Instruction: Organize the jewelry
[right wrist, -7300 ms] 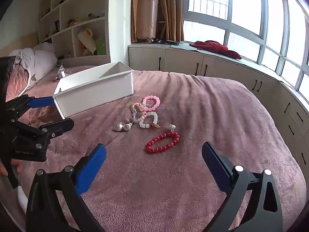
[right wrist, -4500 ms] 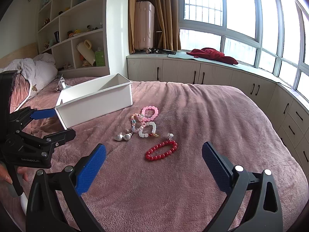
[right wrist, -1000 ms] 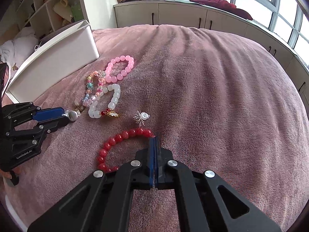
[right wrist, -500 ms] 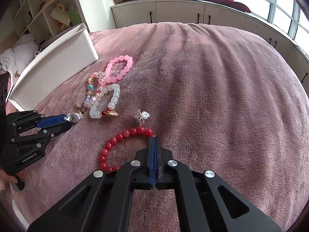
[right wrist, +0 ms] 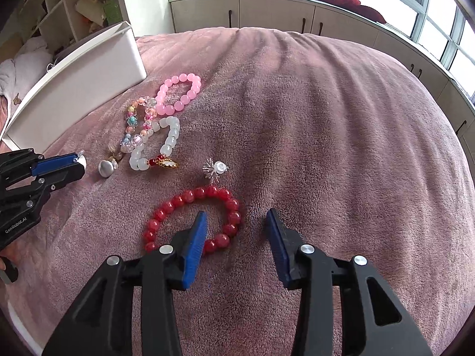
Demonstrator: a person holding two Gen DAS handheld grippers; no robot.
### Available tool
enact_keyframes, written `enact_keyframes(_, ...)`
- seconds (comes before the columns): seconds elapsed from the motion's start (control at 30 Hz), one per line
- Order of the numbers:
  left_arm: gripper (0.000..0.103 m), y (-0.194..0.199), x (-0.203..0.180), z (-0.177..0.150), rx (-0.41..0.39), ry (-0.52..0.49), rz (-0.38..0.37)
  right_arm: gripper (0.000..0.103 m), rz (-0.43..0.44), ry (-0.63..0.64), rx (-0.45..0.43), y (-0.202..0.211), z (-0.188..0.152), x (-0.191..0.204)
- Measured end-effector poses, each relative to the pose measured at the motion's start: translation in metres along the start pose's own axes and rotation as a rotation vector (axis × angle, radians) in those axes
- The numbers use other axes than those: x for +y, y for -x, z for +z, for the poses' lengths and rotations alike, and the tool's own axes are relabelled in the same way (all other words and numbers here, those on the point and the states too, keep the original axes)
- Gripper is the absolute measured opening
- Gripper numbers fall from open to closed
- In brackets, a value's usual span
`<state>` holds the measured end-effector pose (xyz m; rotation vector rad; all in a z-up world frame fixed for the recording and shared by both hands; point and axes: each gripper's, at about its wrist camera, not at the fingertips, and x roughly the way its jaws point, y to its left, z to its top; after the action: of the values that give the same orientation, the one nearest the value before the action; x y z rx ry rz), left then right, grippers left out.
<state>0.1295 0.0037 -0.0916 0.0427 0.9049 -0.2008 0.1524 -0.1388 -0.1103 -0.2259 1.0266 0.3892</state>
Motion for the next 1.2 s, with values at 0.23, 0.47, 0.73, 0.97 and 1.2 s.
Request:
enact_keyframes(0.23,0.021,0.012,0.002,0.001,-0.02,-0.006,-0.007,0.011,0.034,-0.043,-0.013,0.001,0.001,-0.009)
enact_keyframes(0.47,0.021,0.04,0.016,0.004,-0.079,0.007,0.017,0.01,0.085,-0.1,-0.108,0.031,0.009,-0.01)
enact_keyframes(0.73,0.021,0.089,0.056,0.019,-0.19,0.065,0.087,0.01,0.2,-0.105,-0.224,0.079,0.029,0.013)
enact_keyframes(0.97,0.021,0.134,0.103,0.039,-0.284,0.117,0.177,0.01,0.277,-0.044,-0.272,0.101,0.075,0.06)
enact_keyframes(1.2,0.021,0.155,0.154,0.057,-0.326,0.162,0.272,0.01,0.347,0.007,-0.313,0.113,0.139,0.117)
